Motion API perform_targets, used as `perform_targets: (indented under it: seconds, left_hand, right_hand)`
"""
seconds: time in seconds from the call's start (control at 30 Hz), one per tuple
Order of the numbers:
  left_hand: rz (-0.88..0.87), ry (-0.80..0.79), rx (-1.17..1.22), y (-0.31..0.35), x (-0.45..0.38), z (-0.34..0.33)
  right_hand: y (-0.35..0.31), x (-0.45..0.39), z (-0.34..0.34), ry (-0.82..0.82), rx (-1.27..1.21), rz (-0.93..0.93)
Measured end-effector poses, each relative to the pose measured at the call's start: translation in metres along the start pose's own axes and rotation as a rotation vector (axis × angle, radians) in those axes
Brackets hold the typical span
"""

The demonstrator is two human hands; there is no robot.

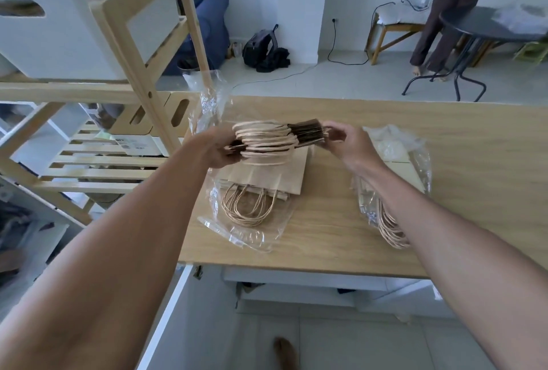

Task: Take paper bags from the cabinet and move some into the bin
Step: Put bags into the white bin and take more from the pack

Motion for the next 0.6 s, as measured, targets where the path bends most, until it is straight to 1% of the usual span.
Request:
perform_targets:
  seconds: [0.07, 0.1, 0.2, 0.27, 0.33, 0.43, 0.53, 0.6]
  left_hand:
    - [-0.008, -0.074, 0.123, 0.008, 0.007, -0.001]
    - [-0.011, -0.078, 0.179, 0.011, 0.008, 0.001]
    - [0.008, -0.045, 0.407, 0.011, 0.011, 0.000]
    - [0.055, -0.110, 0.483, 0.006, 0.013, -0.016]
    - [0.029, -0.156, 0.461, -0.003, 0.012, -0.041]
    - [-0.098, -0.198, 0.258, -0.021, 0.013, -0.089]
    - [-0.168, -0.328, -0.016, -0.045, 0.017, -0.131]
    - [-0.165, -0.413, -0.062, -0.060, 0.018, -0.149]
  right_hand:
    - [-0.008, 0.003, 0.012, 0.060, 0.139, 0.070]
    - [-0.012, 0.005, 0.019, 0.084, 0.190, 0.100]
    - [-0.025, 0.017, 0.036, 0.117, 0.230, 0.161]
    - [-0.038, 0.029, 0.043, 0.128, 0.247, 0.176]
    - [-0.047, 0.038, 0.045, 0.137, 0.278, 0.198]
    - [-0.053, 0.049, 0.046, 0.178, 0.284, 0.172]
    - [-0.051, 0.058, 0.044, 0.178, 0.263, 0.072]
    - [-0.039, 0.062, 0.043, 0.195, 0.216, -0.015]
Point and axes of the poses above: each hand's wrist, its own x-axis away from the middle knuckle, its own z-axis out of the back of the hand, y = z × x, the point moved 3 cm from there along -x, towards the middle knuckle, and after that the axes turned 8 degrees about -y, right-handed, at the moved point
